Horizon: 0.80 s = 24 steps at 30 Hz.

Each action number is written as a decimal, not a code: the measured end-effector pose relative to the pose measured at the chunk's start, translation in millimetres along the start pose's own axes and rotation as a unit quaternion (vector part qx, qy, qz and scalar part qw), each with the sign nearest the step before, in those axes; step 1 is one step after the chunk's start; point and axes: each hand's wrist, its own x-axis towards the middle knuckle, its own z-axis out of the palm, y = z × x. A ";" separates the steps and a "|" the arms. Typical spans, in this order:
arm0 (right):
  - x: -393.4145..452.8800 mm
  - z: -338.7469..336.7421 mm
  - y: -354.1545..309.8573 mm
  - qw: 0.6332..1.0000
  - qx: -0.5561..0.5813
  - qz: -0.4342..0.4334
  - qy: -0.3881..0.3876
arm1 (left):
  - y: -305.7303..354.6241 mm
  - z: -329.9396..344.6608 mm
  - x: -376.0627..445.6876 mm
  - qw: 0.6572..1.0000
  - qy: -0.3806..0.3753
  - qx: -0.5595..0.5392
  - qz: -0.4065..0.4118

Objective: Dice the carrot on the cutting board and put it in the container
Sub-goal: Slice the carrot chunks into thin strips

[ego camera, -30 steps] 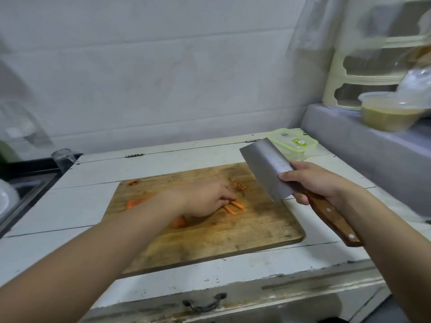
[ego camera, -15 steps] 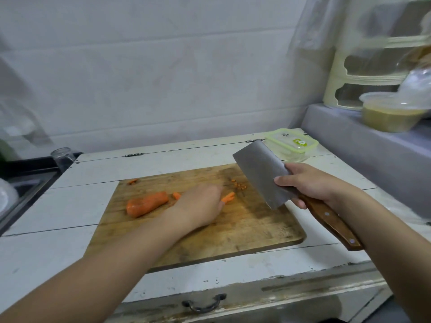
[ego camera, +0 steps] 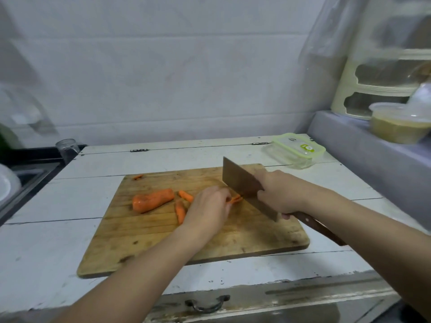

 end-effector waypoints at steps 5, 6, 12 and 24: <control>-4.4 -3.2 -8.5 0.999 0.015 -0.002 -0.030 | -4.1 5.9 -1.9 0.999 0.028 -0.027 0.014; -4.1 -3.8 -4.5 0.999 0.022 0.008 -0.037 | -4.9 7.1 -2.1 0.999 0.027 -0.029 0.015; -4.3 1.5 17.5 0.998 0.029 0.036 0.044 | -10.1 11.2 -1.8 0.999 0.026 -0.026 0.009; -1.6 14.1 -19.7 0.995 -0.081 0.046 0.017 | -9.1 8.6 -2.5 1.000 0.004 -0.022 0.012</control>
